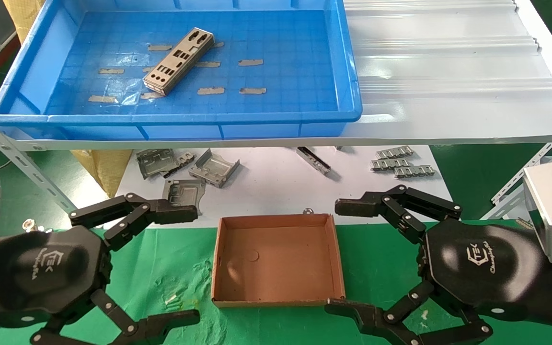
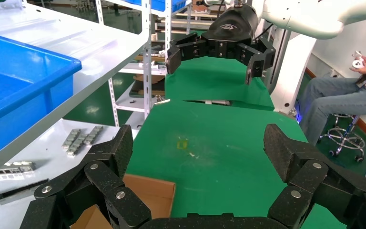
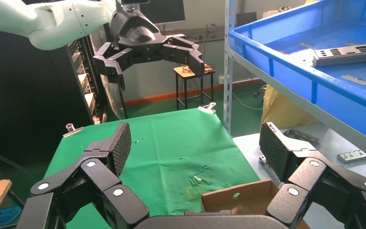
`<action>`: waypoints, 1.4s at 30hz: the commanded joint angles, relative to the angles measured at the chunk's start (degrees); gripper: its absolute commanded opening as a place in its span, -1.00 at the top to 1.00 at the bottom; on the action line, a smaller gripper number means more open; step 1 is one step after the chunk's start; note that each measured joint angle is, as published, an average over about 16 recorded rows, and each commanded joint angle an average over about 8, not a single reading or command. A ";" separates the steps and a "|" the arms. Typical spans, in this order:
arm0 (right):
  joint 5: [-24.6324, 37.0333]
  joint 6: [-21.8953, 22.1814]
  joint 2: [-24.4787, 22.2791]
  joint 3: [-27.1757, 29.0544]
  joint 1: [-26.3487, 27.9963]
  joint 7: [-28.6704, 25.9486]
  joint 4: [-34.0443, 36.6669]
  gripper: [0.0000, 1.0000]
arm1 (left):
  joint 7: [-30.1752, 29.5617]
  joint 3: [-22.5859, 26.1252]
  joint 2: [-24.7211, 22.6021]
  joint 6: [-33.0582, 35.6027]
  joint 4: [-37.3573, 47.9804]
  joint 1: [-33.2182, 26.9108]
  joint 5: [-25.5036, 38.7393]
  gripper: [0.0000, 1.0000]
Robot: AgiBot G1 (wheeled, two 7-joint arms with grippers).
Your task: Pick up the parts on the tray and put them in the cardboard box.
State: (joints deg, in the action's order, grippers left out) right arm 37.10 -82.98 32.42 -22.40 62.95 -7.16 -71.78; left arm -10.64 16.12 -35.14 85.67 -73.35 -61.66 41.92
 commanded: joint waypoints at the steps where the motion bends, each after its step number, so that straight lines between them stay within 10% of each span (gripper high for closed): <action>1: 0.00 0.00 0.00 0.00 0.00 0.00 0.00 -1.00 | 0.00 0.00 0.00 0.00 0.00 0.00 0.00 -1.00; 42: 0.00 0.00 0.00 0.00 0.00 0.00 0.00 -1.00 | 0.00 0.00 0.00 0.00 0.00 0.00 0.00 -1.00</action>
State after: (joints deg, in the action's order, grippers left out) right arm 37.10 -82.98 32.42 -22.40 62.95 -7.16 -71.78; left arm -10.64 16.12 -35.14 85.67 -73.35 -61.66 41.92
